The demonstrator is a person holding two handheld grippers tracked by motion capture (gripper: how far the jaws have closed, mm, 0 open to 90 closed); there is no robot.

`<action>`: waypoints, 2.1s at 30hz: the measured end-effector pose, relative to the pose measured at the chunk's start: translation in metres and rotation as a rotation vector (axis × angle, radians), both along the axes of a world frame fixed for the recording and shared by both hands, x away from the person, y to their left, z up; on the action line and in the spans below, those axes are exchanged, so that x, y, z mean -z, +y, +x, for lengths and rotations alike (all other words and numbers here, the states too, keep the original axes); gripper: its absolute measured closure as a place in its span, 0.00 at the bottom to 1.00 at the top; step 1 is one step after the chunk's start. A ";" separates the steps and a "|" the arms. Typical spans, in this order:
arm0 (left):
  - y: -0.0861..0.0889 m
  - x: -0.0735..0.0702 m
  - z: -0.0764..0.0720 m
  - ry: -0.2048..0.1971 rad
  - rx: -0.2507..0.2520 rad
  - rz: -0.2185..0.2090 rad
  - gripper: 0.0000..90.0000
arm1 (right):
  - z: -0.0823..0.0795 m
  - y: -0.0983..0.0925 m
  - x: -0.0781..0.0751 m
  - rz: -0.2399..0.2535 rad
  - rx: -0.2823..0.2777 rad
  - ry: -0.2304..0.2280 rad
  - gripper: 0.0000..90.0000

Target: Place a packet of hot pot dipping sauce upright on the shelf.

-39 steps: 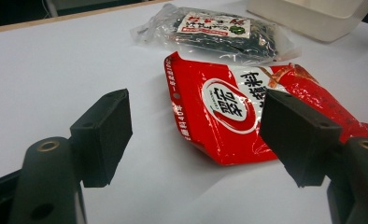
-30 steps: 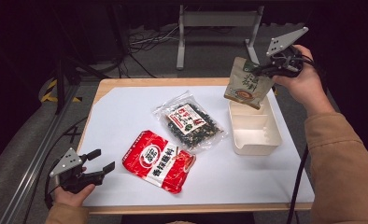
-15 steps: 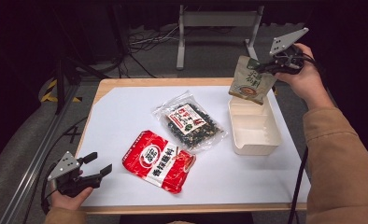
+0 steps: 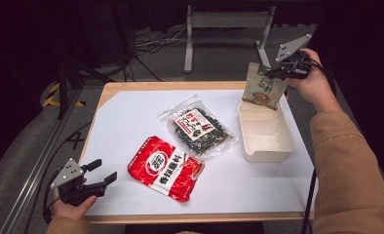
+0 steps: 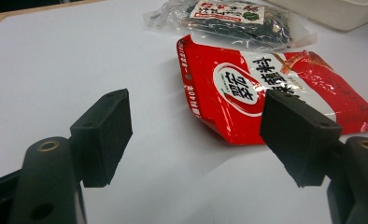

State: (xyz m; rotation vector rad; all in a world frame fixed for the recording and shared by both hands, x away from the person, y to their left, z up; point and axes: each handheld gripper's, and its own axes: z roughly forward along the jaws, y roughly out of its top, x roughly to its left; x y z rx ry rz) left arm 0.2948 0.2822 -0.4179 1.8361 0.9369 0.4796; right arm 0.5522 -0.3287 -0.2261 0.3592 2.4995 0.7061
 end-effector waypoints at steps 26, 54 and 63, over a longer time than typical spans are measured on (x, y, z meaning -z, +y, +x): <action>-0.002 0.000 0.002 0.001 0.009 -0.001 0.29 | 0.004 0.023 0.021 -0.086 -0.049 0.033 1.00; -0.002 0.001 0.004 0.005 0.015 -0.004 0.29 | 0.009 0.053 0.037 -0.158 -0.127 0.045 0.98; -0.003 0.000 0.005 0.006 0.017 -0.003 0.29 | 0.010 0.048 0.046 -0.149 -0.101 0.064 0.99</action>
